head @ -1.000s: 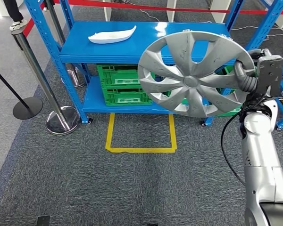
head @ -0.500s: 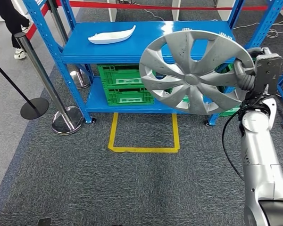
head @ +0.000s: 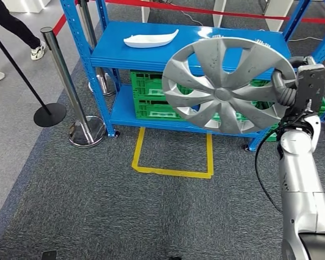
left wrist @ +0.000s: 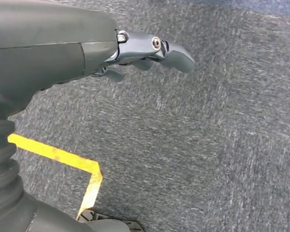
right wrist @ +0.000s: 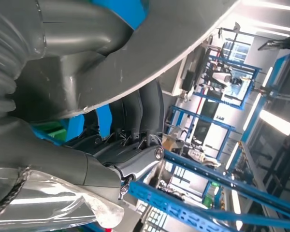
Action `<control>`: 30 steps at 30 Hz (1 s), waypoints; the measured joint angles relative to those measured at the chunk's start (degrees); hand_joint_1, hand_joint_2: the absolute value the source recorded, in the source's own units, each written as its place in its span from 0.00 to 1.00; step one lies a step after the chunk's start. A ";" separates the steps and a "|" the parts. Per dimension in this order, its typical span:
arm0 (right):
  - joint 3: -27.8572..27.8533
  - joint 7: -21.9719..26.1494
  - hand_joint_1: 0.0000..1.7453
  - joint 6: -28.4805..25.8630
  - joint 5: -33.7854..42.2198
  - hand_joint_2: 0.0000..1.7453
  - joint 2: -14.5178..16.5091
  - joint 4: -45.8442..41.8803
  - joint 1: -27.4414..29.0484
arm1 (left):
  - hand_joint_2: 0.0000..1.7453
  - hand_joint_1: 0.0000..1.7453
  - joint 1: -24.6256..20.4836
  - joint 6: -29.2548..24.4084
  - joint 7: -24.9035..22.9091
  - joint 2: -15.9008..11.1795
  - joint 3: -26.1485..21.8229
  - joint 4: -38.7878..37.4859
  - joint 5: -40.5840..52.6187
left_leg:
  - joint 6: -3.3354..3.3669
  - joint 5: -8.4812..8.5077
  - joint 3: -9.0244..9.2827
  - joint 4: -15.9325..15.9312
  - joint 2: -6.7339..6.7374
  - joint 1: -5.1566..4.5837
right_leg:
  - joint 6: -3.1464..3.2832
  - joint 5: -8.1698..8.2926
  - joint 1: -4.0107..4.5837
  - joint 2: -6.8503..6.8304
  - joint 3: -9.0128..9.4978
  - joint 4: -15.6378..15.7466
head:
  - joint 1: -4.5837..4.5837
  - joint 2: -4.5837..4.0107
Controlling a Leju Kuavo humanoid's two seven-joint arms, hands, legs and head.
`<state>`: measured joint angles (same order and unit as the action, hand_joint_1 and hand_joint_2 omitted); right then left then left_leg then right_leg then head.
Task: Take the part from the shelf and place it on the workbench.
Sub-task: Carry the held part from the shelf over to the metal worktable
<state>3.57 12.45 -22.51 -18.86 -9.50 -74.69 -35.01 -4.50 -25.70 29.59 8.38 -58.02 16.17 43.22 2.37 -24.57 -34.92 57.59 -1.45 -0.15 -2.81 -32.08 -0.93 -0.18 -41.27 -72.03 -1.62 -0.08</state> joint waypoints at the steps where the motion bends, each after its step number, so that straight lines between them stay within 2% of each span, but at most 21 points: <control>1: -0.03 -0.02 1.00 0.00 -0.02 1.00 -0.01 -0.01 0.05 | 1.00 0.00 -0.01 0.00 0.00 0.01 -0.02 0.00 0.01 | -0.02 -0.01 0.01 0.06 -0.22 0.02 | 0.04 1.49 -0.03 0.02 1.07 2.33 | 0.00 0.00; 3: -0.05 -0.03 1.00 0.00 -0.05 1.00 -0.01 -0.02 0.04 | 1.00 0.00 -0.02 0.00 0.00 0.02 -0.03 0.00 0.02 | -0.05 -0.04 0.01 0.16 -0.44 0.05 | 0.11 3.18 -0.07 0.06 2.53 5.39 | 0.03 -0.01; 6: -0.07 -0.03 1.00 0.00 -0.05 1.00 -0.02 -0.02 0.03 | 1.00 0.00 -0.02 0.00 0.00 0.03 -0.04 0.00 0.02 | -0.09 -0.06 0.02 0.17 -0.48 0.05 | 0.12 3.53 -0.09 0.10 2.93 6.17 | 0.03 0.00; 9: -0.14 -0.02 1.00 0.00 -0.07 1.00 -0.04 -0.07 0.01 | 1.00 0.00 -0.04 0.01 0.00 0.03 -0.05 0.00 0.04 | -0.25 -0.16 -0.01 0.35 -0.67 0.06 | 0.12 4.76 -0.19 0.52 4.69 9.75 | 0.00 0.01; 10: -0.22 -0.02 1.00 -0.03 -0.08 1.00 -0.04 -0.11 0.04 | 1.00 0.00 0.00 0.01 0.00 0.03 -0.07 0.00 0.05 | -0.54 -0.16 -0.25 0.55 -0.94 0.01 | 0.29 4.98 -0.20 0.92 5.61 11.41 | 0.01 0.01; 11: -0.29 -0.02 1.00 -0.04 -0.11 1.00 -0.05 -0.19 0.05 | 1.00 0.00 0.06 0.02 0.00 0.01 -0.10 0.00 0.06 | -1.10 -0.70 -0.75 1.35 -0.89 -0.07 | 0.82 5.08 -0.31 1.03 6.36 12.70 | 0.13 0.00; 12: -0.37 -0.02 1.00 -0.06 -0.13 1.00 -0.05 -0.25 0.06 | 1.00 0.00 0.11 0.02 0.00 -0.02 -0.15 0.00 0.07 | -1.73 -1.78 -1.65 3.07 -0.66 -0.08 | 1.41 5.08 -0.42 1.03 6.99 13.75 | 0.29 0.00; 14: -0.43 -0.01 1.00 -0.07 -0.17 1.00 -0.05 -0.32 0.05 | 1.00 0.00 0.16 0.02 0.00 -0.06 -0.26 0.00 0.10 | -2.80 -5.45 -4.71 9.85 0.33 0.08 | 2.42 5.09 -0.55 0.21 7.28 14.01 | 0.58 0.00; 15: -0.44 -0.02 1.00 -0.07 -0.16 1.00 -0.05 -0.32 0.06 | 1.00 0.00 0.16 0.02 -0.01 -0.06 -0.30 0.00 0.12 | -3.01 -7.10 -6.43 13.78 0.64 0.24 | 2.49 5.07 -0.51 -0.07 7.28 14.00 | 0.62 0.00; 16: -0.44 -0.02 1.00 -0.07 -0.16 1.00 -0.05 -0.32 0.09 | 1.00 0.00 0.18 0.02 -0.01 -0.05 -0.33 0.00 0.14 | -3.13 -8.02 -7.72 16.70 0.80 0.35 | 2.50 5.05 -0.48 -0.32 7.29 13.99 | 0.61 0.00; 17: -0.42 -0.03 1.00 -0.07 -0.17 1.00 -0.05 -0.32 0.13 | 1.00 0.00 0.20 0.02 -0.01 -0.04 -0.37 0.00 0.14 | -3.15 -7.85 -8.14 17.69 0.87 0.40 | 2.51 5.02 -0.46 -0.57 7.32 13.98 | 0.63 0.00; 18: -0.40 -0.03 1.00 -0.07 -0.17 1.00 -0.05 -0.32 0.15 | 1.00 0.00 0.22 0.02 -0.01 -0.04 -0.40 0.00 0.15 | -3.07 -6.56 -7.46 16.29 0.95 0.43 | 2.49 4.97 -0.43 -0.81 7.37 13.97 | 0.63 0.01; 20: -0.38 -0.03 1.00 -0.07 -0.19 1.00 -0.05 -0.34 0.12 | 1.00 0.00 0.20 0.02 -0.01 -0.09 -0.43 0.00 0.15 | -2.55 -2.62 -3.83 8.68 1.64 0.30 | 2.31 4.82 -0.35 -1.29 7.56 13.96 | 0.62 0.01; 21: -0.40 -0.02 1.00 -0.07 -0.21 1.00 -0.05 -0.35 0.08 | 1.00 0.00 0.18 0.01 0.00 -0.12 -0.44 0.00 0.15 | -2.23 -1.31 -2.04 4.93 2.13 0.11 | 2.14 4.73 -0.21 -1.50 7.59 13.92 | 0.62 0.00; 22: -0.42 -0.02 1.00 -0.07 -0.21 1.00 -0.05 -0.37 0.06 | 1.00 0.00 0.15 0.01 0.00 -0.14 -0.45 0.00 0.16 | -1.96 -0.74 -0.95 2.53 2.53 -0.07 | 1.91 4.67 -0.08 -1.73 7.56 13.91 | 0.58 0.01; 25: -0.35 -0.04 1.00 -0.08 -0.25 1.00 -0.05 -0.39 0.09 | 1.00 0.00 0.14 -0.03 0.00 -0.13 -0.47 0.00 0.18 | -1.26 -0.81 -0.54 0.99 2.29 -0.28 | 1.01 4.56 0.03 -2.44 7.41 14.08 | 0.52 0.01; 27: -0.31 -0.03 1.00 -0.07 -0.29 1.00 -0.07 -0.42 0.04 | 1.00 0.00 0.14 -0.04 0.00 -0.06 -0.47 0.00 0.18 | -0.58 -0.47 -0.40 0.48 1.78 -0.06 | 0.48 3.32 -0.12 -1.88 6.65 12.71 | 0.40 0.01; 28: -0.36 -0.03 1.00 -0.07 -0.27 1.00 -0.09 -0.44 -0.01 | 1.00 0.00 0.11 -0.05 0.00 -0.05 -0.48 0.00 0.18 | -0.28 -0.33 -0.31 0.25 1.54 0.08 | 0.34 1.95 -0.18 -1.28 5.53 10.42 | 0.28 0.01; 30: -0.40 -0.02 1.00 -0.07 -0.21 1.00 -0.11 -0.44 0.01 | 1.00 0.00 0.07 -0.05 0.00 -0.08 -0.48 0.00 0.19 | -0.03 -0.33 -0.33 0.27 1.00 0.03 | 0.21 -1.46 -0.19 -0.26 1.89 2.84 | 0.14 0.01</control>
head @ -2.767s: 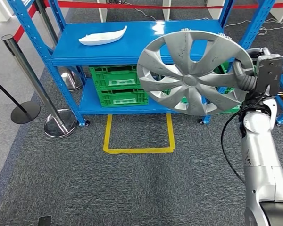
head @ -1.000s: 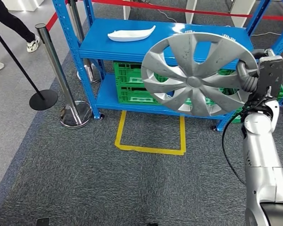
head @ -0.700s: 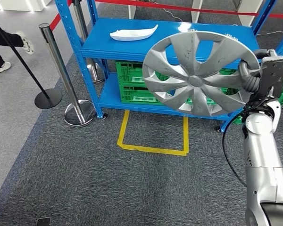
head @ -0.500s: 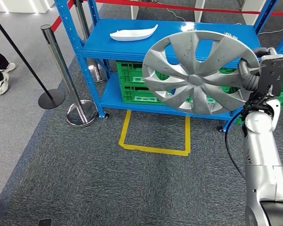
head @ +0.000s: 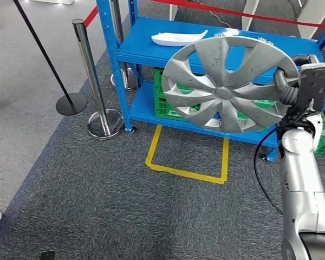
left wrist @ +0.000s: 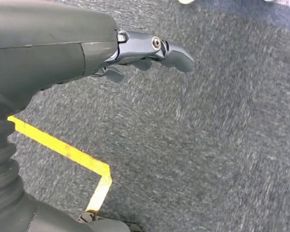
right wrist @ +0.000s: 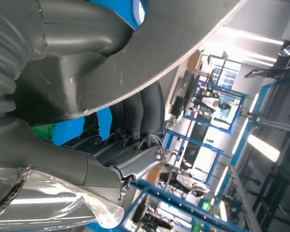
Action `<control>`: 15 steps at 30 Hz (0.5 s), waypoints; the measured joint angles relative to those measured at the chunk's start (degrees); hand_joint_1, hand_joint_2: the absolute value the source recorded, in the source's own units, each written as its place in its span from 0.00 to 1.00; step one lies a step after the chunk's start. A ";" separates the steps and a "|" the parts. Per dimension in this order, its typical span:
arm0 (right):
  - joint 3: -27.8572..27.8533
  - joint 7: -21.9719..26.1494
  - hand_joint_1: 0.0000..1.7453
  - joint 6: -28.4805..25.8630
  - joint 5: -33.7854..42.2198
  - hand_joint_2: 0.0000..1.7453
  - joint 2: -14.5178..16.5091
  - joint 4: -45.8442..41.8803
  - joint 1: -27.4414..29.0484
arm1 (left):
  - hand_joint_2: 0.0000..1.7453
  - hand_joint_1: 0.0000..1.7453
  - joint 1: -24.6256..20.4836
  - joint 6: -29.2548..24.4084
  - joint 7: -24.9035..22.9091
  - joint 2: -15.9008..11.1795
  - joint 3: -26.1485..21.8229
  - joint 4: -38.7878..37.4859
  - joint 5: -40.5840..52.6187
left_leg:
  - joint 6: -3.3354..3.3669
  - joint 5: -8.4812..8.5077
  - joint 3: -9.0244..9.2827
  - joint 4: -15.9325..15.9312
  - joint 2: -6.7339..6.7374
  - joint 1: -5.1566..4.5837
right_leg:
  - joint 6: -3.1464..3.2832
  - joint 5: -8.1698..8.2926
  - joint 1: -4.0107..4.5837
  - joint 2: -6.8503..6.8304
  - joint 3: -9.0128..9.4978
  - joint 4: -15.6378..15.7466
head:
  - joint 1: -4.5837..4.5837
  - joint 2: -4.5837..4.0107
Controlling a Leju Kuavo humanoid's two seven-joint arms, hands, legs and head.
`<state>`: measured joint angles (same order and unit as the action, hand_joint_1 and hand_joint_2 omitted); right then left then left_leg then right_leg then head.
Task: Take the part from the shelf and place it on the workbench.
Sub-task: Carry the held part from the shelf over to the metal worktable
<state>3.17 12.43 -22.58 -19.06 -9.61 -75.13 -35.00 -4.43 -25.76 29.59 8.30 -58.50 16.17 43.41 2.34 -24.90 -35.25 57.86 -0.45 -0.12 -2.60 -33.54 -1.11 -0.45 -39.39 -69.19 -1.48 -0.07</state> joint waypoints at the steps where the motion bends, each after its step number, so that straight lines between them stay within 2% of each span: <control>1: -0.01 -0.01 1.00 0.00 0.02 1.00 -0.01 0.01 0.10 | 1.00 0.00 0.01 0.00 0.00 -0.01 -0.01 0.00 0.00 | 0.04 -0.02 0.01 0.03 -0.30 -0.03 | -0.07 -1.06 0.00 0.17 -1.77 -3.40 | -0.01 0.00; 2: 0.01 -0.01 1.00 0.00 0.01 1.00 -0.01 0.01 0.21 | 1.00 0.00 0.03 0.01 0.00 0.01 -0.01 0.00 0.00 | 0.05 -0.06 0.03 0.08 -0.63 -0.06 | -0.12 -1.10 0.01 0.26 -2.84 -5.15 | -0.01 -0.01; 3: 0.01 -0.01 1.00 0.01 -0.02 1.00 -0.01 0.01 0.27 | 1.00 0.00 0.03 0.01 0.00 0.02 -0.01 0.00 0.01 | 0.04 -0.11 0.05 0.17 -0.99 -0.05 | -0.12 0.06 0.00 0.28 -2.80 -4.52 | -0.03 0.00; 5: 0.01 -0.01 1.00 0.01 -0.07 1.00 -0.02 0.00 0.18 | 1.00 0.00 0.02 0.01 0.00 0.06 -0.01 0.00 0.02 | -0.16 -0.36 0.11 0.48 -1.66 0.01 | -0.04 4.26 -0.09 0.60 0.20 2.51 | -0.03 0.00; 6: 0.01 0.00 1.00 0.01 -0.05 1.00 -0.02 -0.01 0.05 | 1.00 0.00 -0.01 0.01 0.00 0.05 -0.01 0.00 0.02 | -0.36 -0.50 0.03 0.70 -1.99 -0.04 | 0.01 5.72 -0.13 1.02 2.13 6.28 | -0.02 0.00; 7: 0.01 0.01 1.00 0.01 -0.04 1.00 -0.02 -0.01 -0.06 | 1.00 0.00 -0.03 0.01 0.00 0.04 -0.01 0.00 0.02 | -0.59 -0.57 -0.15 0.93 -2.27 -0.09 | 0.12 6.46 -0.14 1.40 3.55 8.95 | 0.00 0.00; 8: 0.01 0.01 1.00 0.01 -0.02 1.00 -0.02 -0.02 -0.10 | 1.00 0.00 -0.01 0.02 0.01 0.03 -0.01 0.00 0.02 | -0.86 -0.55 -0.34 1.08 -2.52 -0.11 | 0.25 6.50 -0.10 1.70 4.30 10.23 | 0.03 0.01; 10: 0.02 0.00 1.00 0.02 -0.05 1.00 -0.03 -0.02 -0.03 | 1.00 0.00 0.11 0.02 0.02 0.01 -0.01 0.00 0.03 | -1.33 -0.41 -0.62 1.19 -2.96 -0.09 | 0.74 6.35 -0.05 1.58 4.53 10.47 | 0.04 -0.01; 12: 0.05 -0.01 1.00 0.03 -0.11 1.00 -0.03 -0.02 -0.02 | 1.00 0.00 0.17 0.02 0.02 -0.02 -0.01 0.00 0.04 | -1.90 -1.22 -0.98 2.16 -2.40 -0.09 | 1.47 6.42 -0.23 1.08 4.69 10.60 | 0.16 -0.01; 13: 0.05 0.01 1.00 0.03 -0.11 1.00 -0.03 -0.03 -0.07 | 1.00 0.00 0.12 0.01 0.02 -0.03 -0.01 0.00 0.04 | -2.25 -2.42 -1.77 4.07 -1.77 -0.05 | 1.84 6.44 -0.35 0.77 4.80 10.70 | 0.32 -0.01; 15: 0.02 0.02 1.00 0.03 -0.10 1.00 -0.03 -0.03 -0.12 | 1.00 0.00 0.02 0.01 0.02 -0.02 -0.01 0.00 0.08 | -2.82 -5.88 -4.92 11.08 -0.49 0.16 | 2.24 6.37 -0.29 0.20 4.91 10.71 | 0.56 0.01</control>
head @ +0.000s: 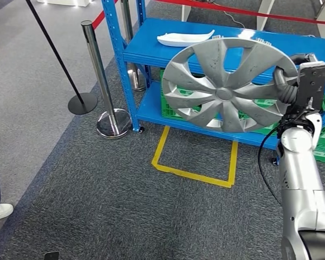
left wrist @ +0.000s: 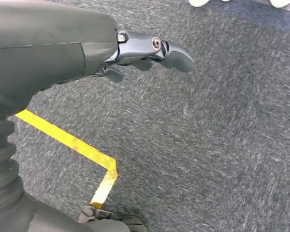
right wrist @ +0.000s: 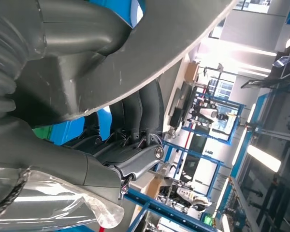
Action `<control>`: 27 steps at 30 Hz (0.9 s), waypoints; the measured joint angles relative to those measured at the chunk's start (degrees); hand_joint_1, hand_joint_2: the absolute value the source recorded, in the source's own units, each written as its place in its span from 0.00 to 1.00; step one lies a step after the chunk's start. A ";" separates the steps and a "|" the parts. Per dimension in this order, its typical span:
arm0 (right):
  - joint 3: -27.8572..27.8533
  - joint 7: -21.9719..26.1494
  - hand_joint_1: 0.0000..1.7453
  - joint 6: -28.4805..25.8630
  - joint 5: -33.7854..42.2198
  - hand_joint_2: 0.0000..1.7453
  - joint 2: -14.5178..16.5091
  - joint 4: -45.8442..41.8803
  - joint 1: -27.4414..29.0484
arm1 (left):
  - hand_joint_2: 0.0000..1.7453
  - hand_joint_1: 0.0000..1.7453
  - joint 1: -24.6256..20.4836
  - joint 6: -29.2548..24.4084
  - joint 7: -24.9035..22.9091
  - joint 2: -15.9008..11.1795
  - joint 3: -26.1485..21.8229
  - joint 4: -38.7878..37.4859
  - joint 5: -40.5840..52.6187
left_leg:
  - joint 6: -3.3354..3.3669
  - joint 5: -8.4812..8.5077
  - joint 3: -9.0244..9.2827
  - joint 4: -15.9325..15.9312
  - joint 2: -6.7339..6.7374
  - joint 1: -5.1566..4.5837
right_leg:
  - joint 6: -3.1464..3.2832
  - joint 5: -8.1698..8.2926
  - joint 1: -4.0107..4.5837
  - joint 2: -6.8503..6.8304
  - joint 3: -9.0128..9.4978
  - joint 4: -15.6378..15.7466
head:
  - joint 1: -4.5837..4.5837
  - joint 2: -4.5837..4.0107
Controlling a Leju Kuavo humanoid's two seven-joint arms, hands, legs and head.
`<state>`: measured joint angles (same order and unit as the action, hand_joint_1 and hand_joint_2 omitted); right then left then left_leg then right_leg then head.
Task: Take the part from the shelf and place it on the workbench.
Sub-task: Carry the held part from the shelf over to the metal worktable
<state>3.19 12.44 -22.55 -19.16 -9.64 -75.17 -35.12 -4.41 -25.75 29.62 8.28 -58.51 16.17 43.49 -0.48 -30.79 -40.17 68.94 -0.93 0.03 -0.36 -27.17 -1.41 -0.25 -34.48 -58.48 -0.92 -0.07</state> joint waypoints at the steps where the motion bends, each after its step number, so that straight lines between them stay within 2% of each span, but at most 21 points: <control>1: -0.01 0.00 1.00 0.01 -0.01 1.00 0.00 0.00 0.01 | 1.00 0.00 -0.01 0.01 0.00 0.00 0.00 0.00 0.02 | -0.16 -1.40 -1.71 3.69 0.26 0.12 | 0.04 -0.03 0.05 -0.25 0.01 -0.01 | 0.00 0.00; 2: -0.01 -0.01 1.00 0.03 -0.01 1.00 0.00 0.00 0.04 | 1.00 0.00 0.00 0.02 0.00 0.00 -0.01 0.00 0.03 | -0.21 -1.87 -2.79 5.98 0.37 0.19 | 0.06 -0.05 0.10 -0.48 0.03 -0.02 | 0.00 0.00; 3: 0.02 -0.01 1.00 0.05 -0.02 1.00 0.00 0.00 0.06 | 1.00 0.00 0.03 0.03 0.00 0.00 -0.01 0.00 0.03 | -0.16 -1.21 -2.88 6.10 0.41 0.22 | 0.08 -0.08 0.14 -0.69 0.07 -0.03 | 0.03 0.00; 4: 0.05 -0.01 1.00 0.07 -0.02 1.00 0.00 0.00 0.07 | 1.00 0.00 0.03 0.04 0.00 -0.01 -0.02 0.00 0.03 | -0.02 0.29 -2.03 4.27 0.46 0.21 | 0.07 -0.10 0.19 -0.89 0.14 -0.03 | 0.02 0.00; 6: 0.09 0.00 1.00 0.08 -0.03 1.00 0.00 0.00 0.01 | 1.00 0.00 0.00 0.04 0.00 -0.05 -0.02 0.00 0.03 | 0.68 4.07 1.74 -3.46 1.32 -0.07 | -0.05 -0.25 0.32 -1.35 0.36 -0.03 | 0.00 0.00; 7: 0.09 0.01 1.00 0.09 -0.03 1.00 0.00 -0.01 -0.04 | 1.00 0.00 -0.03 0.03 0.01 -0.07 -0.02 0.00 0.02 | 1.06 5.02 3.28 -6.72 1.85 -0.32 | -0.22 -0.30 0.44 -1.56 0.38 -0.05 | -0.02 0.00; 8: 0.07 0.02 1.00 0.09 -0.02 1.00 0.00 -0.01 -0.06 | 1.00 0.00 -0.06 0.02 0.02 -0.09 -0.03 0.00 0.02 | 1.38 5.46 4.30 -8.95 2.30 -0.56 | -0.45 -0.33 0.54 -1.82 0.35 -0.06 | -0.06 0.00; 9: 0.07 0.03 1.00 0.11 -0.03 1.00 0.00 -0.01 -0.05 | 1.00 0.00 -0.07 0.00 0.03 -0.10 -0.04 0.00 -0.01 | 1.57 5.20 4.51 -9.59 2.43 -0.76 | -0.71 -0.31 0.61 -2.09 0.29 -0.02 | -0.06 0.00; 11: 0.12 0.04 1.00 0.16 -0.09 1.00 -0.01 -0.06 0.00 | 1.00 0.00 -0.05 -0.04 0.06 -0.08 -0.07 0.00 -0.08 | 1.99 5.41 4.56 -10.19 1.92 -0.67 | -1.35 -0.40 0.59 -2.56 0.20 0.13 | -0.09 0.00; 12: 0.16 0.05 1.00 0.18 -0.14 1.00 -0.01 -0.11 0.01 | 1.00 0.00 -0.03 -0.06 0.07 -0.06 -0.08 0.00 -0.11 | 2.26 5.61 4.70 -10.54 1.66 -0.54 | -1.62 -0.88 0.54 -2.36 -0.01 -0.23 | -0.11 0.00; 14: 0.15 0.09 1.00 0.17 -0.17 1.00 -0.02 -0.20 -0.12 | 1.00 0.00 -0.10 -0.09 0.09 -0.05 -0.09 0.00 -0.14 | 2.79 5.99 4.95 -11.15 1.14 -0.26 | -1.93 -3.40 0.45 -1.21 -1.91 -4.16 | -0.33 0.00; 16: 0.15 0.14 1.00 0.15 -0.17 1.00 -0.02 -0.20 -0.15 | 1.00 0.00 -0.16 -0.10 0.11 -0.06 -0.14 0.00 -0.24 | 2.99 6.04 4.90 -11.14 0.49 -0.30 | -2.09 -6.71 0.46 -0.20 -5.47 -11.78 | -0.49 -0.01; 17: 0.19 0.15 1.00 0.14 -0.22 1.00 -0.02 -0.20 -0.05 | 1.00 0.00 -0.14 -0.08 0.11 -0.04 -0.23 0.00 -0.35 | 3.01 6.03 4.90 -11.10 0.16 -0.32 | -2.18 -7.46 0.46 -0.03 -6.95 -14.69 | -0.50 -0.01; 18: 0.27 0.15 1.00 0.13 -0.35 1.00 -0.01 -0.20 0.05 | 1.00 0.00 -0.11 -0.04 0.12 -0.03 -0.35 0.00 -0.51 | 3.01 6.01 4.90 -11.03 -0.21 -0.32 | -2.24 -7.15 0.45 0.04 -7.61 -15.68 | -0.50 -0.01; 19: 0.38 0.15 1.00 0.11 -0.55 1.00 0.02 -0.20 0.08 | 1.00 0.00 -0.10 0.03 0.13 -0.02 -0.49 0.00 -0.66 | 2.96 5.98 4.90 -10.92 -0.61 -0.29 | -2.26 -5.61 0.41 0.08 -7.00 -14.09 | -0.52 -0.01; 21: 0.61 0.16 1.00 0.03 -1.02 1.00 0.16 -0.19 -0.14 | 1.00 0.00 -0.10 0.23 0.13 -0.04 -0.80 0.01 -0.88 | 2.68 5.80 4.89 -10.63 -1.32 -0.21 | -2.25 -1.74 0.19 0.64 -3.61 -6.80 | -0.53 0.00; 22: 0.77 0.17 1.00 -0.02 -1.22 1.00 0.31 -0.18 -0.36 | 1.00 0.00 -0.12 0.34 0.12 -0.08 -0.94 0.01 -0.91 | 2.44 5.71 4.72 -10.35 -1.63 -0.27 | -2.21 -0.59 0.09 1.17 -1.81 -3.25 | -0.53 0.00; 24: 1.07 0.14 1.00 -0.22 -1.58 1.00 0.68 -0.15 -0.67 | 1.00 0.00 -0.06 0.52 0.08 -0.17 -1.25 0.02 -0.95 | 1.82 5.80 4.26 -10.08 -2.15 -0.33 | -1.94 -0.34 0.11 1.93 -0.17 -0.37 | -0.51 0.00; 26: 1.32 0.13 1.00 -0.42 -1.85 1.00 1.05 -0.14 -0.80 | 1.00 0.00 0.11 0.57 0.05 -0.30 -1.46 0.02 -0.96 | 1.26 5.94 3.97 -10.02 -2.63 -0.27 | -1.37 -0.23 0.16 1.57 -0.01 -0.21 | -0.50 0.00; 27: 1.44 0.14 1.00 -0.46 -1.93 1.00 1.22 -0.14 -0.85 | 1.00 0.00 0.19 0.57 0.05 -0.34 -1.52 0.02 -0.96 | 0.96 5.64 3.84 -9.71 -2.41 -0.26 | -0.99 -0.17 0.09 1.29 0.06 -0.13 | -0.44 0.00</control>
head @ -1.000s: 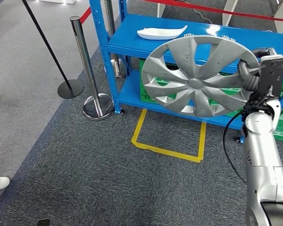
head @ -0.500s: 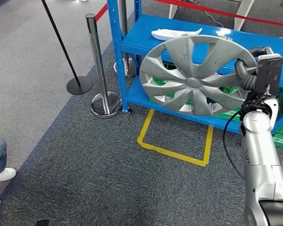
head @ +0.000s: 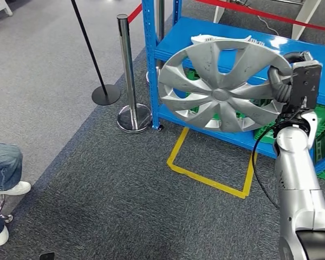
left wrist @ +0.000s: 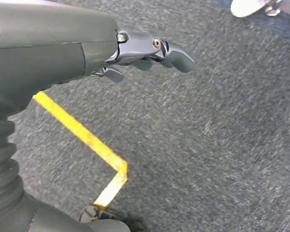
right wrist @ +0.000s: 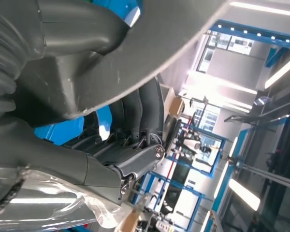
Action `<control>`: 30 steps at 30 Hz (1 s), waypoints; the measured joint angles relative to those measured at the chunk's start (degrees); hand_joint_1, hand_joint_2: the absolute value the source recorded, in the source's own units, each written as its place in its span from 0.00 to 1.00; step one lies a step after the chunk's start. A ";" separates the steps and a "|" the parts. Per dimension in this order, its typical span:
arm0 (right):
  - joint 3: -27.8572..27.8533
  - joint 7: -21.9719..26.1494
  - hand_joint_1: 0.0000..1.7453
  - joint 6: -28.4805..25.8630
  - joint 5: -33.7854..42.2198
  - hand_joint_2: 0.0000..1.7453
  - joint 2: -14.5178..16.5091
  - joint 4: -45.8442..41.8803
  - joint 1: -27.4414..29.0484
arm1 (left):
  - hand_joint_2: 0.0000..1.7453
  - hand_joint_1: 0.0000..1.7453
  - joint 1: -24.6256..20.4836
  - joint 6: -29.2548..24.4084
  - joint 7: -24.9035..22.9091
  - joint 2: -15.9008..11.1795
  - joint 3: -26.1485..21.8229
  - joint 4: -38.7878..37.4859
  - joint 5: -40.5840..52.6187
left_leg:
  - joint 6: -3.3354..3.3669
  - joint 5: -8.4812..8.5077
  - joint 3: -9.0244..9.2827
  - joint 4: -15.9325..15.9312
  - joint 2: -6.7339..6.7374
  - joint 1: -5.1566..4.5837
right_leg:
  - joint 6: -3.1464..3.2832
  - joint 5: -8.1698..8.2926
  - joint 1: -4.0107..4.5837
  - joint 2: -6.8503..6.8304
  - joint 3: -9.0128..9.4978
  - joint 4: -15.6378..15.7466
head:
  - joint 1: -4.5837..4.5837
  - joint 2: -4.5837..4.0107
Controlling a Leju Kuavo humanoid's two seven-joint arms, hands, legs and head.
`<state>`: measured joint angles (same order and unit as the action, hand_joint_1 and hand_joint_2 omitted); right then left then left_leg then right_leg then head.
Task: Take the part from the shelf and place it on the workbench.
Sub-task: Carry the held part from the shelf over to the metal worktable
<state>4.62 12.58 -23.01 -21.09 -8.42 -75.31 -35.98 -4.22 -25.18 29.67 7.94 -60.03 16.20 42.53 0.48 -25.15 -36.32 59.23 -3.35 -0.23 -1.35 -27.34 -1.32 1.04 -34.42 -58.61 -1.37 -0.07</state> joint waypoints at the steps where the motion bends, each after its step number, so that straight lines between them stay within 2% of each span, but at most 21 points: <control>1: 0.10 0.02 1.00 -0.01 -0.04 1.00 0.16 -0.01 -0.09 | 1.00 0.00 0.01 0.00 0.00 -0.05 -0.03 0.00 0.00 | -0.34 -0.80 -0.43 1.10 0.52 0.00 | 0.40 0.06 -0.11 -0.33 0.10 0.11 | 0.18 -0.01; 2: 0.17 0.03 1.00 -0.01 -0.05 1.00 0.30 -0.01 -0.15 | 1.00 0.00 -0.02 0.00 -0.01 -0.13 -0.04 0.00 0.00 | -0.70 -2.21 -1.40 3.40 1.24 0.04 | 0.76 0.06 -0.20 -0.70 0.23 0.22 | 0.34 -0.01; 4: 0.19 0.04 1.00 -0.01 -0.02 1.00 0.46 -0.01 -0.24 | 1.00 0.00 -0.08 0.00 -0.01 -0.14 -0.06 0.00 -0.01 | -1.30 -5.89 -4.92 11.23 2.47 0.26 | 1.17 -0.03 -0.09 -1.39 0.33 0.21 | 0.62 -0.02; 5: 0.20 0.03 1.00 -0.01 -0.01 1.00 0.51 -0.01 -0.22 | 1.00 0.00 -0.06 0.00 -0.01 -0.15 -0.08 0.00 -0.02 | -1.46 -7.12 -6.59 14.76 2.69 0.38 | 1.23 -0.08 -0.04 -1.72 0.35 0.20 | 0.61 -0.01; 6: 0.21 0.02 1.00 -0.01 -0.01 1.00 0.55 0.00 -0.20 | 1.00 0.00 -0.02 0.00 -0.01 -0.15 -0.10 0.00 -0.02 | -1.51 -7.34 -7.45 16.58 2.78 0.46 | 1.25 -0.11 0.00 -2.00 0.38 0.19 | 0.61 -0.01; 7: 0.24 0.02 1.00 -0.01 -0.02 1.00 0.59 0.01 -0.18 | 1.00 0.00 0.02 0.01 -0.01 -0.15 -0.14 0.00 -0.03 | -1.46 -6.40 -7.17 15.97 2.84 0.50 | 1.25 -0.14 0.04 -2.24 0.43 0.19 | 0.62 0.00; 8: 0.26 0.02 1.00 -0.01 -0.02 1.00 0.62 0.01 -0.17 | 1.00 0.00 0.03 0.01 -0.01 -0.17 -0.18 0.00 -0.03 | -1.29 -4.55 -5.77 13.08 2.98 0.50 | 1.21 -0.19 0.08 -2.46 0.53 0.19 | 0.61 -0.01; 9: 0.27 0.02 1.00 -0.01 -0.02 1.00 0.66 0.00 -0.21 | 1.00 0.00 0.03 0.01 -0.01 -0.21 -0.21 0.00 -0.03 | -0.99 -2.42 -3.74 8.95 3.29 0.43 | 1.14 -0.26 0.12 -2.66 0.64 0.18 | 0.62 -0.01; 11: 0.28 0.04 1.00 -0.01 -0.02 1.00 0.71 -0.01 -0.33 | 1.00 0.00 -0.06 0.01 -0.01 -0.31 -0.27 0.00 -0.02 | -0.29 -0.08 -0.32 1.92 4.07 0.03 | 0.77 -0.43 0.37 -3.08 0.73 0.14 | 0.60 -0.01; 12: 0.29 0.03 1.00 -0.01 -0.01 1.00 0.72 -0.01 -0.39 | 1.00 0.00 -0.10 0.01 -0.01 -0.34 -0.30 0.00 -0.02 | -0.01 0.09 0.37 0.35 4.28 -0.17 | 0.52 -0.50 0.47 -3.31 0.70 0.15 | 0.56 -0.01; 14: 0.38 0.02 1.00 -0.01 -0.02 1.00 0.84 -0.01 -0.44 | 1.00 0.00 -0.06 0.01 -0.01 -0.40 -0.36 0.00 -0.02 | 0.44 -0.09 0.46 -0.34 4.05 -0.34 | -0.11 -0.52 0.50 -3.83 0.72 0.32 | 0.54 -0.01; 16: 0.50 0.03 1.00 -0.02 -0.06 1.00 0.95 -0.01 -0.55 | 1.00 0.00 0.03 0.03 -0.01 -0.44 -0.40 0.00 -0.04 | 1.07 0.26 0.63 -0.95 3.60 -0.16 | -0.65 -1.44 0.36 -3.44 0.20 -0.51 | 0.48 -0.01; 18: 0.60 0.04 1.00 -0.05 -0.06 1.00 0.96 -0.01 -0.81 | 1.00 0.00 -0.05 0.13 -0.01 -0.45 -0.41 0.00 -0.04 | 1.55 0.55 0.79 -1.38 3.13 0.06 | -0.86 -4.34 0.27 -2.09 -2.36 -5.64 | 0.28 -0.01; 20: 0.65 0.03 1.00 -0.06 -0.05 1.00 0.96 0.01 -0.86 | 1.00 0.00 -0.11 0.21 -0.01 -0.52 -0.44 0.00 -0.04 | 1.72 0.53 0.77 -1.34 2.57 0.05 | -0.96 -7.39 0.27 -1.29 -6.27 -13.47 | 0.20 -0.01; 21: 0.65 0.02 1.00 -0.05 -0.05 1.00 0.96 0.02 -0.75 | 1.00 0.00 -0.09 0.21 -0.01 -0.56 -0.46 0.00 -0.03 | 1.77 0.49 0.80 -1.31 2.27 0.05 | -1.05 -7.80 0.25 -1.19 -7.63 -15.86 | 0.22 -0.01; 22: 0.67 0.02 1.00 -0.04 -0.06 1.00 0.96 0.03 -0.66 | 1.00 0.00 -0.07 0.22 -0.01 -0.57 -0.49 0.00 -0.01 | 1.77 0.43 0.83 -1.24 1.93 0.07 | -1.13 -7.01 0.22 -1.15 -8.02 -16.04 | 0.21 -0.01; 23: 0.68 0.01 1.00 -0.04 -0.07 1.00 0.96 0.03 -0.64 | 1.00 0.00 -0.06 0.22 -0.01 -0.57 -0.53 0.00 0.01 | 1.69 0.35 0.86 -1.13 1.58 0.13 | -1.18 -5.18 0.15 -1.12 -7.27 -13.91 | 0.20 -0.01; 25: 0.72 0.02 1.00 -0.03 -0.08 1.00 0.96 0.04 -0.83 | 1.00 0.00 -0.08 0.22 -0.01 -0.56 -0.67 0.00 0.05 | 1.29 0.01 0.83 -0.71 0.86 0.19 | -1.32 -1.03 -0.09 -0.34 -3.73 -6.16 | 0.18 -0.01; 26: 0.74 0.02 1.00 -0.02 -0.07 1.00 0.96 0.05 -0.99 | 1.00 0.00 -0.12 0.21 -0.01 -0.57 -0.77 0.00 0.07 | 1.02 -0.15 0.63 -0.36 0.55 0.15 | -1.27 -0.03 -0.20 0.21 -2.16 -2.98 | 0.18 -0.01; 28: 0.77 -0.03 1.00 0.02 -0.03 1.00 0.97 0.10 -1.07 | 1.00 0.00 -0.09 0.20 -0.01 -0.60 -0.91 0.00 0.11 | 0.45 -0.13 0.13 0.03 -0.03 0.10 | -0.97 -0.07 -0.18 0.94 -0.88 -0.75 | 0.19 -0.01; 30: 0.81 -0.06 1.00 0.07 -0.06 1.00 1.00 0.14 -1.00 | 1.00 0.00 0.04 0.19 -0.01 -0.63 -0.96 0.01 0.13 | -0.06 -0.09 -0.09 0.11 -0.49 0.22 | -0.35 -0.04 -0.18 0.48 -0.83 -0.65 | 0.20 -0.01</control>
<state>5.43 12.52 -22.94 -21.15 -7.42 -75.17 -36.97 -4.18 -24.99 29.66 7.31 -60.99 16.20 42.66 0.42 -25.24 -36.42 59.34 -3.83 -0.01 -1.70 -27.38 -1.50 1.52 -35.25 -59.26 -1.17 -0.07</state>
